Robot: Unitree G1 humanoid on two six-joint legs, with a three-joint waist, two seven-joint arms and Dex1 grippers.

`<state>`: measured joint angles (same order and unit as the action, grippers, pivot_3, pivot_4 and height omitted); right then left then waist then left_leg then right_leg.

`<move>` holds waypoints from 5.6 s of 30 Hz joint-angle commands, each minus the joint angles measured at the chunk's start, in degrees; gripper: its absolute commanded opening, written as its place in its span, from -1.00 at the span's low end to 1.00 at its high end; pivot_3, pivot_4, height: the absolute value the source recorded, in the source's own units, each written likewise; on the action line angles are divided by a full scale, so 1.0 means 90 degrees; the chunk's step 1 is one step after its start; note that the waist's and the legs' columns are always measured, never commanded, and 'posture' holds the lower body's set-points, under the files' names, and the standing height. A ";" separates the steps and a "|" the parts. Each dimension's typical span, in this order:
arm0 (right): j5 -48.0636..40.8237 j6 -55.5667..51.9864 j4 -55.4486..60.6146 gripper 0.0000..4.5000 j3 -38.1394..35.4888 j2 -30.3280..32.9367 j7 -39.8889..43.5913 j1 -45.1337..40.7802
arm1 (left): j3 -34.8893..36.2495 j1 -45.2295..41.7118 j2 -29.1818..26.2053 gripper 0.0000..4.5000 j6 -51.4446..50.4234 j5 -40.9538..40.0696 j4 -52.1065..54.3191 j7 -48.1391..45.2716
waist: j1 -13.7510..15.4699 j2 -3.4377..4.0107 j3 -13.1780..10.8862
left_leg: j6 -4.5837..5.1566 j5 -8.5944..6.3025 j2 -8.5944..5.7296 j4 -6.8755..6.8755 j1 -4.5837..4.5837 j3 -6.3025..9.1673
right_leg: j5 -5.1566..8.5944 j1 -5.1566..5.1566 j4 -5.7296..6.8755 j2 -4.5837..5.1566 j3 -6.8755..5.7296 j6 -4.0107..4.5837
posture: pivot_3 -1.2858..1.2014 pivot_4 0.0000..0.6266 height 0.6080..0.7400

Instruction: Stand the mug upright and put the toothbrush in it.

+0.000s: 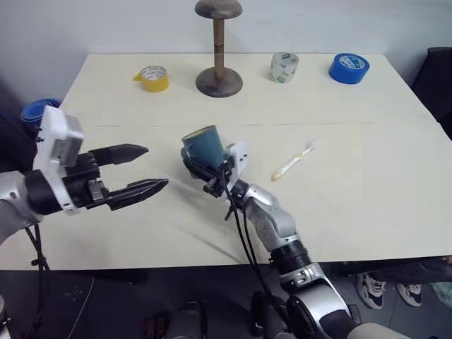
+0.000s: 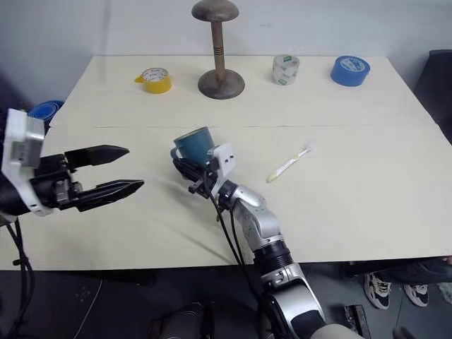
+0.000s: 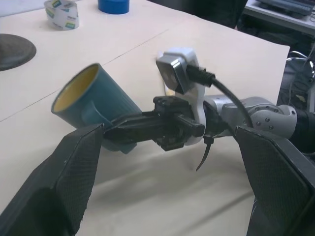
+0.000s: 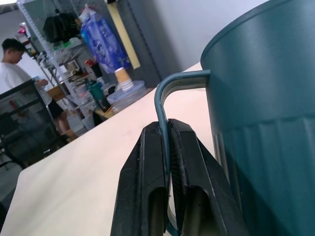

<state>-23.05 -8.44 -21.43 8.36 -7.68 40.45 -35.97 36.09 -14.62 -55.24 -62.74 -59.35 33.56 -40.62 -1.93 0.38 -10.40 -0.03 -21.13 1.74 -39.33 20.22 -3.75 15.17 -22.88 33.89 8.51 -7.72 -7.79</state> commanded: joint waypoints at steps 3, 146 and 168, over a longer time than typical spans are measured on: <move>0.0017 0.0225 0.0152 -0.98 0.0058 -0.0002 0.0414 0.0305 | 0.0609 0.0652 -0.0376 1.00 0.0092 0.0058 0.0125 -0.0119 | -0.0017 0.0000 0.0000 | -0.0008 -0.0003 0.0004 0.0002 -0.0003 -0.0004 | 0.0006 -0.0013 0.0014 -0.0005 0.0012 0.0012 | 0.03 -0.52 1.00; 0.1041 0.0862 -0.0205 -0.93 -0.0675 -0.0076 -0.1870 -0.1870 | -0.1031 -0.0748 0.0197 1.00 0.1795 0.0997 -0.0897 -0.0029 | -0.0331 -0.0045 0.0008 | -0.0014 -0.0001 0.0015 -0.0029 0.0091 -0.0157 | 0.0023 -0.0225 0.0170 -0.0008 0.0106 0.0042 | 0.03 -0.52 1.00; -0.2822 -0.4637 0.4176 0.54 -0.2417 0.5766 0.1648 -0.0298 | -0.1300 -0.0681 -0.0078 1.00 0.2298 0.1507 -0.1872 -0.1042 | 0.0033 -0.0045 0.0006 | -0.0004 -0.0007 0.0016 -0.0050 0.0096 -0.0159 | 0.0023 -0.0206 0.0146 -0.0006 0.0101 0.0043 | 0.03 -0.52 1.00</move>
<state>-43.40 -45.26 14.52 -10.46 39.83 47.32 -39.66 22.80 -20.77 -54.06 -43.45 -46.55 17.24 -47.91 -1.64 -0.03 -10.35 -0.02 -21.21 1.88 -39.76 21.11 -5.25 15.38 -24.72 35.09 8.45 -6.79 -7.41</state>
